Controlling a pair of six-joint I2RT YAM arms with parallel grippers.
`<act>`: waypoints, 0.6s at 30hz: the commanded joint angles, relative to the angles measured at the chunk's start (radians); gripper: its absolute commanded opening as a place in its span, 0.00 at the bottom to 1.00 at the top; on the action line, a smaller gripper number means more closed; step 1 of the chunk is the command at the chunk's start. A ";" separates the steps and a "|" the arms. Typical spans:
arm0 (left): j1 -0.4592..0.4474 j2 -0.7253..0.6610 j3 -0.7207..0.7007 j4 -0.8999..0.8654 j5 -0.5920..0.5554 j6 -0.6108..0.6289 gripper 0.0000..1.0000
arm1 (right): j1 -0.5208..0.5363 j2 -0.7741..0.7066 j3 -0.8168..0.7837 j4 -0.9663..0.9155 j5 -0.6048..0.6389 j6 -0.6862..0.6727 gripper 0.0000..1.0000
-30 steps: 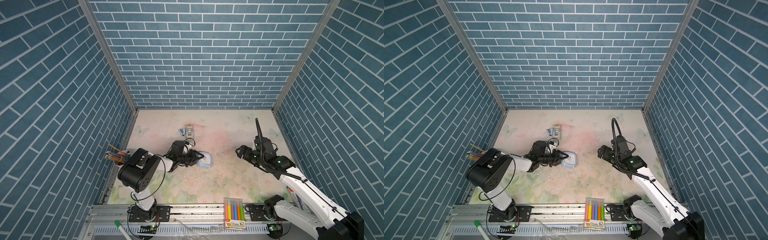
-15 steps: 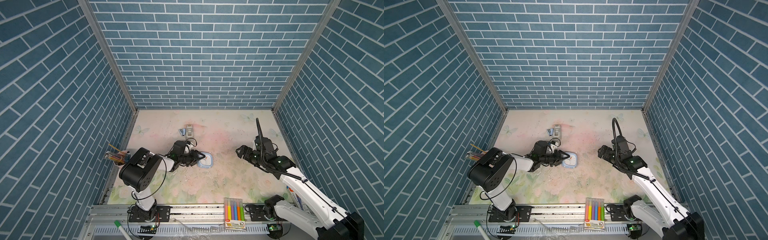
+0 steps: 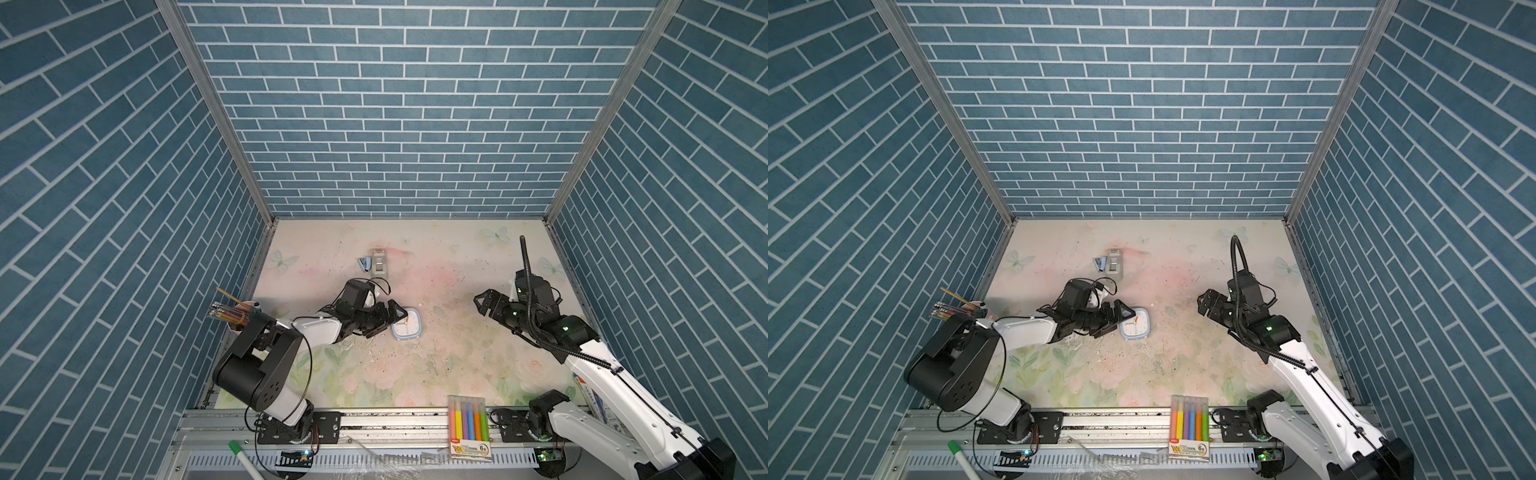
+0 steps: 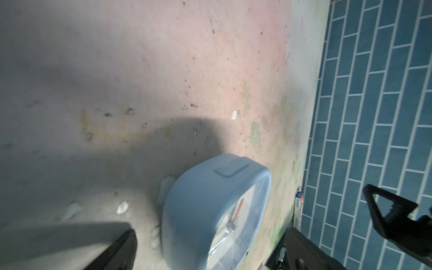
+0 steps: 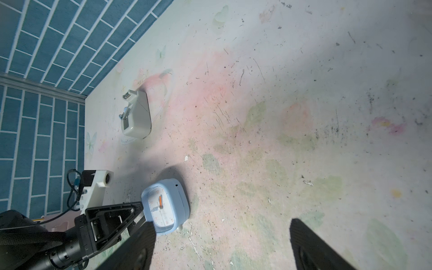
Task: Insert the battery into the alarm
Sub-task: Adjust the alarm at the center of the board.
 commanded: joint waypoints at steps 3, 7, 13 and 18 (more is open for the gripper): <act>0.010 -0.113 0.095 -0.366 -0.164 0.160 1.00 | -0.006 -0.039 0.012 -0.032 0.036 -0.022 0.91; 0.010 -0.219 0.180 -0.538 -0.280 0.237 1.00 | -0.006 -0.092 0.036 -0.053 0.095 -0.074 0.89; 0.010 -0.496 0.317 -0.707 -0.643 0.391 1.00 | -0.005 -0.256 0.040 -0.062 0.333 -0.258 0.91; 0.012 -0.580 0.276 -0.612 -1.047 0.505 1.00 | -0.006 -0.364 -0.161 0.033 0.673 -0.356 0.85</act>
